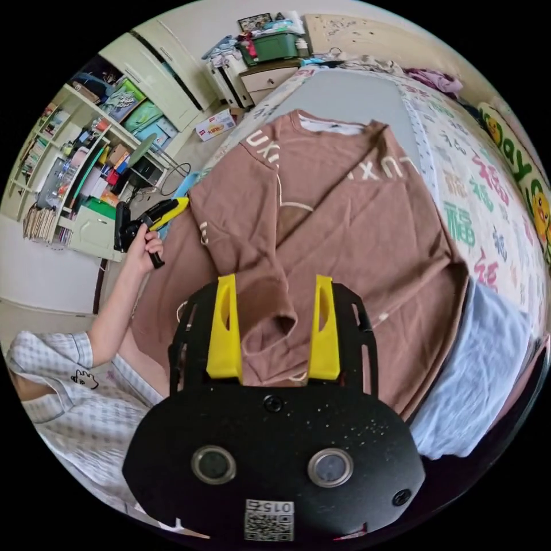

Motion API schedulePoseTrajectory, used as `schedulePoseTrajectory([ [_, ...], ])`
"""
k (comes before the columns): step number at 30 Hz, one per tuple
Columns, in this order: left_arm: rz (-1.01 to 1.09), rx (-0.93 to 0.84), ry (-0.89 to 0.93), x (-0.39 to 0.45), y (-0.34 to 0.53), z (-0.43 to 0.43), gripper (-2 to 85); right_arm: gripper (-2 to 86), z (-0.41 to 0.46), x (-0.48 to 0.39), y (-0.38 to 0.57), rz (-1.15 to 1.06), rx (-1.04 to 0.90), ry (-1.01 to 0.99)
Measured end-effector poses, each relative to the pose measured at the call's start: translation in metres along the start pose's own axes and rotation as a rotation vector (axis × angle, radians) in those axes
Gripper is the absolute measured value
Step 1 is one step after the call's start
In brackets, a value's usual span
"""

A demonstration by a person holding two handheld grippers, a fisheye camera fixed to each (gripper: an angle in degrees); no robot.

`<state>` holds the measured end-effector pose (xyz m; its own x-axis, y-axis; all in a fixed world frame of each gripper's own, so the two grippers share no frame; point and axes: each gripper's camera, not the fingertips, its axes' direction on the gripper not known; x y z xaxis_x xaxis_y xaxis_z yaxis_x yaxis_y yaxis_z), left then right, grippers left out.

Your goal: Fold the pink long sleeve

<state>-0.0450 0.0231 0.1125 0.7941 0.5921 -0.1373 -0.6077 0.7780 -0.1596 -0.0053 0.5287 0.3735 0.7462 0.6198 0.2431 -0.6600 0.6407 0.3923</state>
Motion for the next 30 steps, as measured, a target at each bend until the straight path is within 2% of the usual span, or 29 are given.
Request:
schedulePoseTrajectory([
  [2,0.002,-0.008,0.003,-0.001,0.008,-0.002,0.0,10.3,0.008,-0.001,0.013,0.021,0.011,-0.072],
  [4,0.03,-0.034,-0.001,0.002,0.019,-0.007,0.0,4.0,-0.008,-0.026,0.03,-0.041,0.162,-0.064],
  [6,0.059,-0.046,-0.014,0.004,0.027,-0.013,0.1,3.5,-0.012,-0.059,0.041,-0.176,0.186,-0.059],
  [9,0.116,-0.1,-0.028,0.005,0.034,-0.018,0.7,4.1,0.015,-0.11,0.058,-0.401,0.013,-0.027],
  [11,0.161,-0.152,-0.033,0.004,0.037,-0.018,1.4,6.1,0.033,-0.125,0.07,-0.434,-0.046,0.026],
  [13,0.201,-0.247,0.02,0.0,0.045,-0.018,3.3,7.9,0.038,-0.122,0.081,-0.4,-0.021,0.053],
  [16,0.234,-0.389,0.184,-0.008,0.059,-0.015,5.4,7.9,0.033,-0.092,0.081,-0.256,0.028,-0.041],
  [19,0.302,-0.561,0.209,-0.009,0.075,-0.003,7.2,9.2,0.046,-0.049,0.078,-0.029,0.036,-0.098],
  [22,0.337,-0.671,0.218,-0.006,0.092,0.015,9.1,12.1,0.076,-0.044,0.078,-0.027,-0.035,-0.256],
  [26,0.327,-0.728,0.225,0.001,0.113,0.04,9.1,11.9,0.107,-0.055,0.081,-0.019,-0.074,-0.138],
  [30,0.237,-0.631,0.194,-0.001,0.145,0.049,5.2,4.0,0.107,-0.038,0.08,0.084,-0.051,-0.227],
])
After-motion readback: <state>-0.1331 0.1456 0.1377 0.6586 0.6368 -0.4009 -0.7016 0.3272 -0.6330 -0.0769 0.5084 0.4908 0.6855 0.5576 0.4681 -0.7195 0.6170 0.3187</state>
